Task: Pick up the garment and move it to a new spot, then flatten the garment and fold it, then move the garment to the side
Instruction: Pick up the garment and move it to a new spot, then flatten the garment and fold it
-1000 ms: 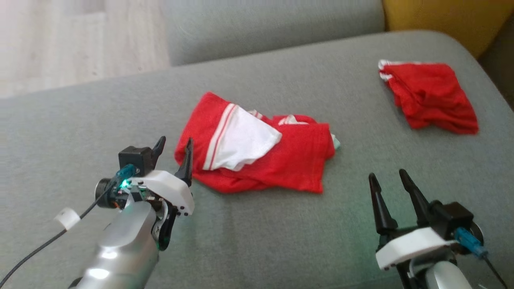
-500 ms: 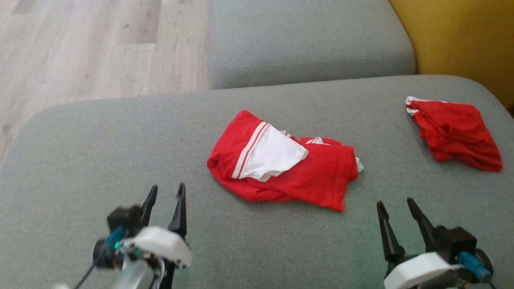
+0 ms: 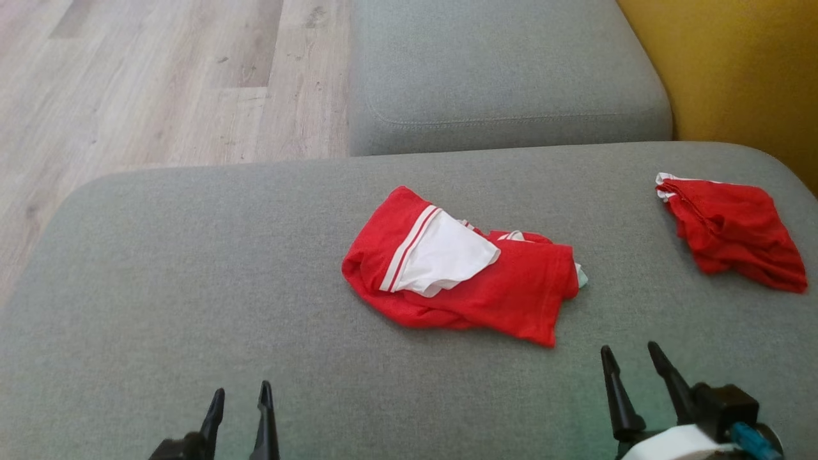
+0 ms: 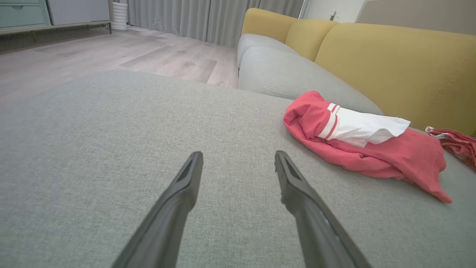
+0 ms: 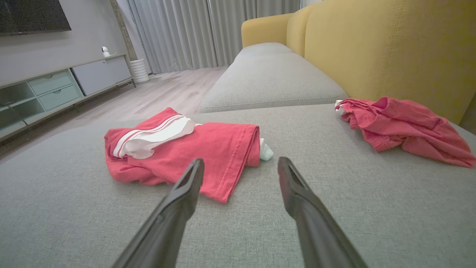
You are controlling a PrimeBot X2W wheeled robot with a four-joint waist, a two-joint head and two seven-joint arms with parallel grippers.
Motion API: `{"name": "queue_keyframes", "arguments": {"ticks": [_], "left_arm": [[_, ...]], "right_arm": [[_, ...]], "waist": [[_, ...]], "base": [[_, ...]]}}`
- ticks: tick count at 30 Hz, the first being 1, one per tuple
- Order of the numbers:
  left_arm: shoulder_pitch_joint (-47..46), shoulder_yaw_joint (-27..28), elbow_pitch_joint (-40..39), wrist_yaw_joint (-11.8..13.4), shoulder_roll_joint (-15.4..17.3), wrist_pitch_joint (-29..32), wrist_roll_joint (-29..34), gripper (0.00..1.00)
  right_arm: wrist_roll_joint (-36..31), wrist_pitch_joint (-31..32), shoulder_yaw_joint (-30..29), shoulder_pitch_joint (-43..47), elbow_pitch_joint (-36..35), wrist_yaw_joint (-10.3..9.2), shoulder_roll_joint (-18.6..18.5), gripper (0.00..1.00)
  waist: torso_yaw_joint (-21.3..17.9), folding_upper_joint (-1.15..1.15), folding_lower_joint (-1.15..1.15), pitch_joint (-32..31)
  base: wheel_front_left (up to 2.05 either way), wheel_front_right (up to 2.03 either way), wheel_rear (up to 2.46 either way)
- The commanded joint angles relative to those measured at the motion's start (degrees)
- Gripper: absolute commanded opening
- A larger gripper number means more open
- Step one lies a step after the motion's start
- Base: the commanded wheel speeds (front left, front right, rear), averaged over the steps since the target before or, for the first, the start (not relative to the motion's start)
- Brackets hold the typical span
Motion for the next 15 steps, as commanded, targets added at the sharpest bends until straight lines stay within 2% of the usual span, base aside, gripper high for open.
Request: {"name": "queue_keyframes", "arguments": {"ticks": [1,8,15], "left_arm": [[-2.2,2.2,-2.1,0.4,1.4,-0.7,0.8,1.0],[-1.6,2.5,-3.4,0.6,3.2,-0.4,0.9,1.0],[-1.1,2.5,-4.1,1.0,3.4,-0.3,0.8,1.0]], "right_arm": [[0.4,-0.8,1.8,-1.8,-1.3,0.37,-0.3,1.0],[0.5,-1.1,2.4,-2.6,0.6,0.37,-0.3,1.0],[0.3,-1.4,2.6,-3.1,1.8,0.37,-0.3,1.0]], "waist": [[0.0,0.0,0.01,-0.1],[-0.2,0.0,0.01,-0.5],[0.1,0.0,0.01,-0.6]], "base": [[0.0,0.0,0.0],[0.0,0.0,0.0],[0.0,0.0,0.0]]}}
